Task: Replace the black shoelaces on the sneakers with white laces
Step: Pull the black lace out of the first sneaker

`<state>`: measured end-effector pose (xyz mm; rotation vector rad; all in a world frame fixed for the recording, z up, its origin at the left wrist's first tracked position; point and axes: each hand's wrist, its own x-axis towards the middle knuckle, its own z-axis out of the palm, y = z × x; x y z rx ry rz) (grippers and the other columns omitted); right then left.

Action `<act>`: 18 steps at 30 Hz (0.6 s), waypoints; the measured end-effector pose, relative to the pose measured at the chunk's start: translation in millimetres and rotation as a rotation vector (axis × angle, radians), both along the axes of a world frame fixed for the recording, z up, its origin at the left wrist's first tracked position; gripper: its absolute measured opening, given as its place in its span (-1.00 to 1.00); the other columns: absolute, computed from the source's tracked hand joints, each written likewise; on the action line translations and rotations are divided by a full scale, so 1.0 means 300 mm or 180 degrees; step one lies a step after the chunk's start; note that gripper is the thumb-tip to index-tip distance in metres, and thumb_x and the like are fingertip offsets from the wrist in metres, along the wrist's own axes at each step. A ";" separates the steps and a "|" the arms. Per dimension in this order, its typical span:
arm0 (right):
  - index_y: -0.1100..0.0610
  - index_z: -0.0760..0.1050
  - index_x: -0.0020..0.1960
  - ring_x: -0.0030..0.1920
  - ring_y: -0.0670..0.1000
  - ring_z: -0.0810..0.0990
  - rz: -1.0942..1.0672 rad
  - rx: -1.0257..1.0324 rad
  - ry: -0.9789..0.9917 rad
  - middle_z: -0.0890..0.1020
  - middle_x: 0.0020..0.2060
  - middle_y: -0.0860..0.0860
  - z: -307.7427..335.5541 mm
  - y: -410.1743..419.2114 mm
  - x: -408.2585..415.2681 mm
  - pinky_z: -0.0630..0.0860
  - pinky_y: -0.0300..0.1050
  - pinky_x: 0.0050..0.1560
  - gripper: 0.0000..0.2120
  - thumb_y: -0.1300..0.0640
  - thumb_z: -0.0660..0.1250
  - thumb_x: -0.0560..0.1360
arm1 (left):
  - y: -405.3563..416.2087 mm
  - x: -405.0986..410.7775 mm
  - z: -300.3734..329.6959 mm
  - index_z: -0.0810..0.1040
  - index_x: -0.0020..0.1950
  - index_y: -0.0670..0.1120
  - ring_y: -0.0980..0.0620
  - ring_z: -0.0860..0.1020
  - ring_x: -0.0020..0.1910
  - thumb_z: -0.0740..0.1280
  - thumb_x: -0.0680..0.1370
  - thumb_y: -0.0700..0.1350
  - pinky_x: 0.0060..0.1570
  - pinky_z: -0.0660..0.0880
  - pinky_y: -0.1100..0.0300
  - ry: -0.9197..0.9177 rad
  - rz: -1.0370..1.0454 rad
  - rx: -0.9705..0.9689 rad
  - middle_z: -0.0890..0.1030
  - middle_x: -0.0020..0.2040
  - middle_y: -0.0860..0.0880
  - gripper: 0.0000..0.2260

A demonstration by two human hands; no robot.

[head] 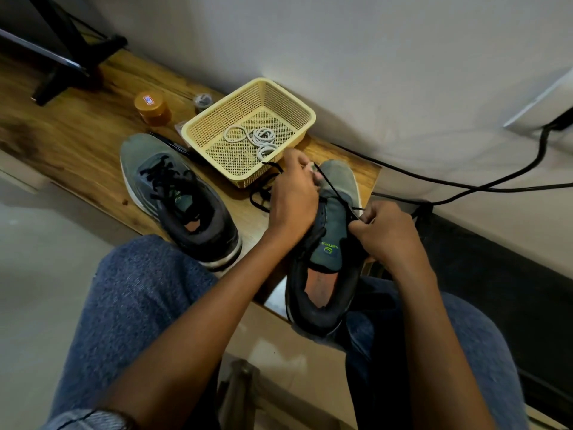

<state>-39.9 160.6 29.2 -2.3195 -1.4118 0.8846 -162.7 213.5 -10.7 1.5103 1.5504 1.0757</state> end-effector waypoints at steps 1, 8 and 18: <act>0.20 0.47 -0.14 -0.10 0.21 0.58 -0.0004 -0.0002 0.0007 0.60 -0.12 0.19 -0.001 0.000 0.001 0.56 0.05 -0.08 -0.87 0.13 0.34 0.43 | 0.005 0.003 -0.004 0.25 0.02 -0.08 0.10 0.62 -0.26 0.08 0.66 -0.22 -0.17 0.62 -0.02 -0.0540 0.0256 -0.0155 0.57 -0.19 0.00 -0.94; 0.20 0.47 -0.04 -0.05 0.21 0.56 0.0092 -0.0092 -0.0007 0.57 -0.06 0.18 -0.007 0.005 -0.003 0.50 -0.03 -0.12 -0.83 0.10 0.32 0.48 | -0.004 0.015 -0.001 0.28 0.06 -0.01 -0.08 0.66 -0.14 0.10 0.62 -0.21 -0.09 0.58 -0.04 -0.0928 0.0579 -0.0195 0.63 -0.02 -0.04 -0.90; 0.15 0.42 -0.09 -0.07 0.21 0.59 0.0110 -0.0145 -0.0030 0.58 -0.07 0.18 -0.001 0.007 -0.003 0.55 0.02 -0.06 -0.86 0.09 0.34 0.47 | -0.013 -0.001 0.030 0.57 0.00 0.16 0.03 0.17 0.45 0.40 0.45 0.14 0.42 -0.10 -0.19 0.2243 -0.1130 0.0088 0.38 0.40 0.12 -0.83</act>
